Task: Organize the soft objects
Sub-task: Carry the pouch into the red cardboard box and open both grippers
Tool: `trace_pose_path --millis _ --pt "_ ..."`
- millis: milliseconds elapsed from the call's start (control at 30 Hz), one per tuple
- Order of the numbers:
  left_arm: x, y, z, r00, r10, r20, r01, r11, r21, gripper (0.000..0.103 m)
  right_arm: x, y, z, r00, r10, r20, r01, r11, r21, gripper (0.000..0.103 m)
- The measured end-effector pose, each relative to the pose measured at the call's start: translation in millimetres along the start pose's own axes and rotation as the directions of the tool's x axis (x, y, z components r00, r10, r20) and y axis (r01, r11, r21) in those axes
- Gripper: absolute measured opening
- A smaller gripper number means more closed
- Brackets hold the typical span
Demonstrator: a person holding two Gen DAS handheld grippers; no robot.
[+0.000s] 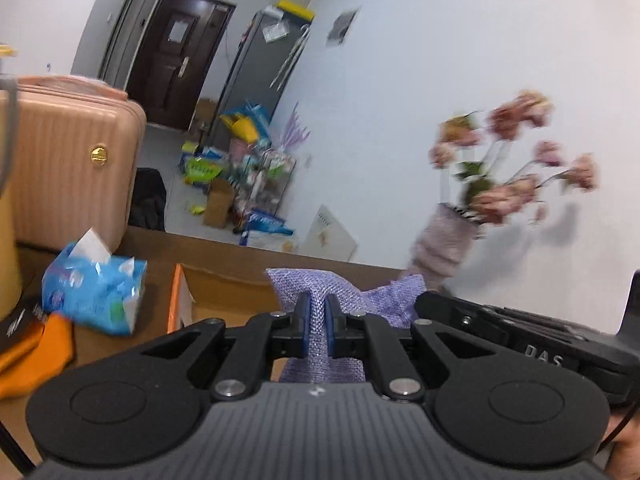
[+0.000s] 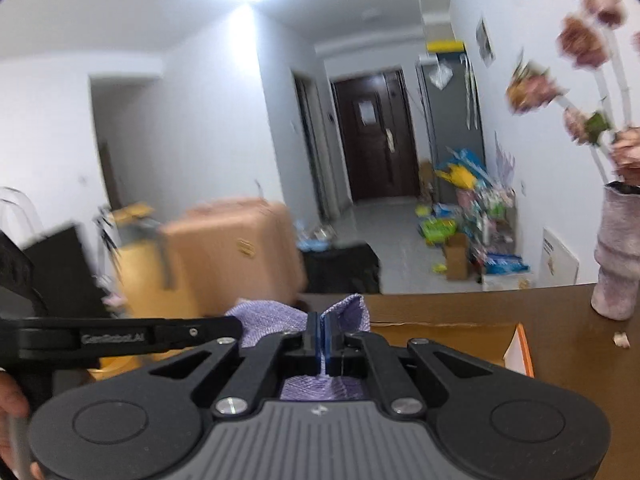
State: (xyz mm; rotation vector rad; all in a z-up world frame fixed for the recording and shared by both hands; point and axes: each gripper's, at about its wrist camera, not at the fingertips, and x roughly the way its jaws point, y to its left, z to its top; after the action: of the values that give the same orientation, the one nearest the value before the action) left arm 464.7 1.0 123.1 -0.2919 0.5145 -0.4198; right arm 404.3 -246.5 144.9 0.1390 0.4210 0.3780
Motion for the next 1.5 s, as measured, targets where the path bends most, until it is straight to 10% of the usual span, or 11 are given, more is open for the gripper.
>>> trace_pose_path --millis 267,400,500,633,767,1100,1500 --pt "156.3 74.7 10.1 0.970 0.173 -0.169 -0.170 0.985 0.033 0.011 206.8 -64.3 -0.4 0.954 -0.084 -0.288 0.113 0.990 0.089 0.002" --pt "166.8 85.5 4.1 0.965 0.200 -0.167 -0.193 0.980 0.058 0.046 244.2 -73.4 -17.1 0.926 -0.080 -0.369 0.133 0.984 0.120 0.013" --pt "155.3 77.4 7.3 0.970 0.208 -0.126 -0.196 0.975 0.106 0.046 240.1 -67.8 -19.0 0.930 -0.099 -0.353 0.136 0.988 0.080 0.016" --pt "118.4 53.2 17.7 0.971 0.218 -0.099 -0.202 0.967 0.154 0.051 195.8 -67.7 2.1 0.951 -0.113 -0.289 0.135 0.989 0.057 0.021" --pt "62.8 20.2 35.1 0.971 0.237 -0.030 -0.225 0.952 0.207 0.083 121.1 -68.7 29.4 0.967 -0.138 -0.212 0.139 0.990 -0.008 0.041" --pt "-72.6 -41.5 32.2 0.946 0.278 0.164 -0.313 0.916 0.252 0.098 -72.3 -71.9 40.0 0.981 -0.191 -0.033 0.188 0.979 -0.077 0.070" --pt "-212.6 -75.0 -102.2 0.954 0.183 0.236 -0.244 0.933 0.263 0.103 -220.4 -25.5 -68.2 0.980 -0.102 0.173 0.111 0.993 -0.042 0.078"
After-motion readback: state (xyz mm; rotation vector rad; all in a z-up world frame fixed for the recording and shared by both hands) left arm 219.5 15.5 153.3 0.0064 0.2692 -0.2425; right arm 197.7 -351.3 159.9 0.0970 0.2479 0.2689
